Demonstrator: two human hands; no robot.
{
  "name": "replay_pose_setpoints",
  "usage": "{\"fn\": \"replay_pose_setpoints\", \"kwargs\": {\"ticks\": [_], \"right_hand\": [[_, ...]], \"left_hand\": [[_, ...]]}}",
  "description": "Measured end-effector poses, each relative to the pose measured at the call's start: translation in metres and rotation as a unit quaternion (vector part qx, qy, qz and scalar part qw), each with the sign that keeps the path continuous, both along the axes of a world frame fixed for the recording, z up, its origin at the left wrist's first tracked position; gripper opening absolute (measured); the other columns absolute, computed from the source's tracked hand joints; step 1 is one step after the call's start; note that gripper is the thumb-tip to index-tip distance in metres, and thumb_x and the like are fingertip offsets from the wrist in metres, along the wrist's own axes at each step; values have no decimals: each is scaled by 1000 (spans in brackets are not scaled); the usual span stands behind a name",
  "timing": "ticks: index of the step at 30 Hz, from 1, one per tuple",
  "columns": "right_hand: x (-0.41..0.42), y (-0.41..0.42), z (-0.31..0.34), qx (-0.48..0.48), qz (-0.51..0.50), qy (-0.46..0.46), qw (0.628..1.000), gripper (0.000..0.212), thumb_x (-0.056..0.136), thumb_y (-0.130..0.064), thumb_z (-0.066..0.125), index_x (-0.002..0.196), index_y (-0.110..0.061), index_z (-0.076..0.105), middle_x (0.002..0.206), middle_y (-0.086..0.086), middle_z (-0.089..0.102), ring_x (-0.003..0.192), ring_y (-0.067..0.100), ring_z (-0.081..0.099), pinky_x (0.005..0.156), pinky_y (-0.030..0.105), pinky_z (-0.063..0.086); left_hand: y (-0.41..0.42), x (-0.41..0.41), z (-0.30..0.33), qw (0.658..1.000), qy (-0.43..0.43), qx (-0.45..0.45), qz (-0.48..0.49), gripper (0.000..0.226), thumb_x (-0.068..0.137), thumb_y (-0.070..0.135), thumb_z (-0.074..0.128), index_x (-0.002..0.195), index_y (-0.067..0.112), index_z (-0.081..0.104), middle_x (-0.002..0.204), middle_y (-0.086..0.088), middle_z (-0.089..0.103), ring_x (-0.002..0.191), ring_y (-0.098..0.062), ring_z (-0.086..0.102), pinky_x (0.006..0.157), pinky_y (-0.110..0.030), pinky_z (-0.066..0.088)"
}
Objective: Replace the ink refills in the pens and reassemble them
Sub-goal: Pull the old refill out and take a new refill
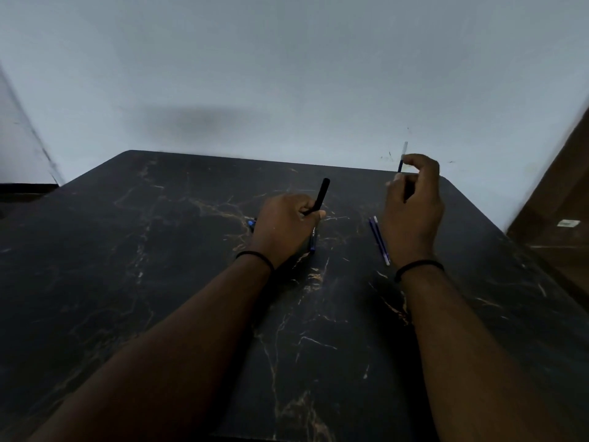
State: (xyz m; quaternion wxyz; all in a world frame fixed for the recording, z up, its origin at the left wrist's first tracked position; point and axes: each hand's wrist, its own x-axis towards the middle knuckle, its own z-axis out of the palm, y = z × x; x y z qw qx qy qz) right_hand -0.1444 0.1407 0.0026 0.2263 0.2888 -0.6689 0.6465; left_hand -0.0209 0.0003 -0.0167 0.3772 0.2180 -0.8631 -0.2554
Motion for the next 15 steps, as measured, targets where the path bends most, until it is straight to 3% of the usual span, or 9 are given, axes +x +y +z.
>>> {"fn": "replay_pose_setpoints", "kwargs": {"ticks": [3,7,12,15], "right_hand": [[11,-7,2,-31,62,-23,997,28,102,-6,50,121,-20,63,93,3,70,86,10,66,75,19,53],[27,-17,3,-37,114,-57,991,31,100,-3,51,119,-20,68,105,4,71,94,18,68,83,45,59],[36,-18,3,-32,116,-55,991,34,94,-4,60,121,-22,70,108,0,73,98,17,70,86,43,60],[40,-18,3,-32,101,-23,994,33,93,-8,60,122,-19,70,109,1,73,93,12,70,85,37,60]], "left_hand": [[-1,0,0,1000,-5,-2,-2,16,85,32,73,84,16,76,78,1,73,71,-13,67,68,-39,57],[-2,0,0,1000,-15,-13,7,19,85,32,71,79,15,73,73,0,69,68,-16,63,65,-40,54],[-5,0,-1,999,-23,-32,25,29,85,32,72,62,26,54,61,7,54,58,-7,50,54,-27,39],[-5,-1,-1,998,-25,-40,27,23,85,32,72,67,23,60,61,6,55,57,-10,51,54,-27,40]]}}
